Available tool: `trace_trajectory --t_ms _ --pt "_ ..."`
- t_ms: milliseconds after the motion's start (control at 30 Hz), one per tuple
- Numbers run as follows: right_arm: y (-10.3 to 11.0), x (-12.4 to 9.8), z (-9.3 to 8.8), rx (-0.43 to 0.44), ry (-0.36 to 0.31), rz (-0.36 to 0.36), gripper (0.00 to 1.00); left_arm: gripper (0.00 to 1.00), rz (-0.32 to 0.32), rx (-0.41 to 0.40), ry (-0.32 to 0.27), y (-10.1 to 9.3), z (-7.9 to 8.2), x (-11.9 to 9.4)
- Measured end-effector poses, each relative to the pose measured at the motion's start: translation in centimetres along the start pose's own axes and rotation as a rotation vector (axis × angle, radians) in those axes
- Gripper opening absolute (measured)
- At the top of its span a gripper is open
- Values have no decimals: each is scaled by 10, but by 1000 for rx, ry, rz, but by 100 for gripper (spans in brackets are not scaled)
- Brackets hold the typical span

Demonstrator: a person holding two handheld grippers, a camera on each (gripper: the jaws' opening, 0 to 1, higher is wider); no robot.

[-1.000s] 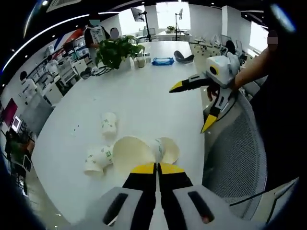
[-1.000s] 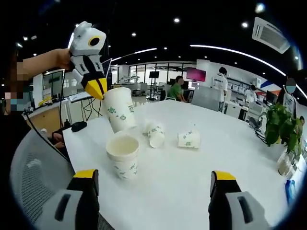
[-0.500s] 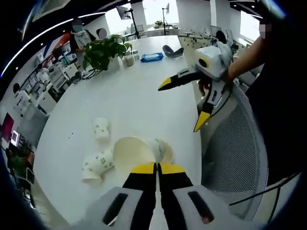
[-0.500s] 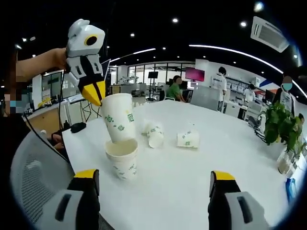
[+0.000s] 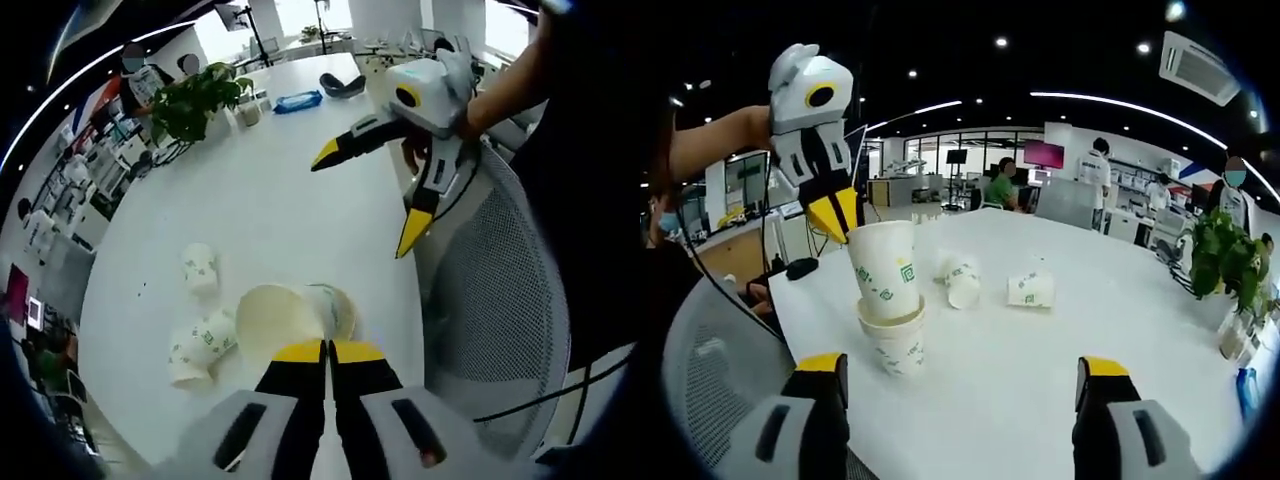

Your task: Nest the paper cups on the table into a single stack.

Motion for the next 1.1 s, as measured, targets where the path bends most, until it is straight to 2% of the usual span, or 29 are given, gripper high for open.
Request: trace_trajectory --t_ms 367,600,867,1100 --pt "2 0 1 1 2 3 95 0 0 78 74 -4 -5 17" --pt "1 0 1 3 3 4 94 0 -9 100 83 -8 -5 24" --pt "0 0 0 4 3 2 94 0 -13 157 141 -11 -15 41" --pt "-1 -1 1 14 -4 -5 94 0 -41 167 134 -17 -11 53"
Point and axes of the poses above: the point that each gripper's makers call its tool centre point, and the gripper's own axes: x roughly forward along the fingers, y roughly to its left, z roughly out of its top, the point moved 6 cm from there along -x, roughly backward along the fingers, and after that the axes turned 4 degrees about -x, right-handed, at the moved point
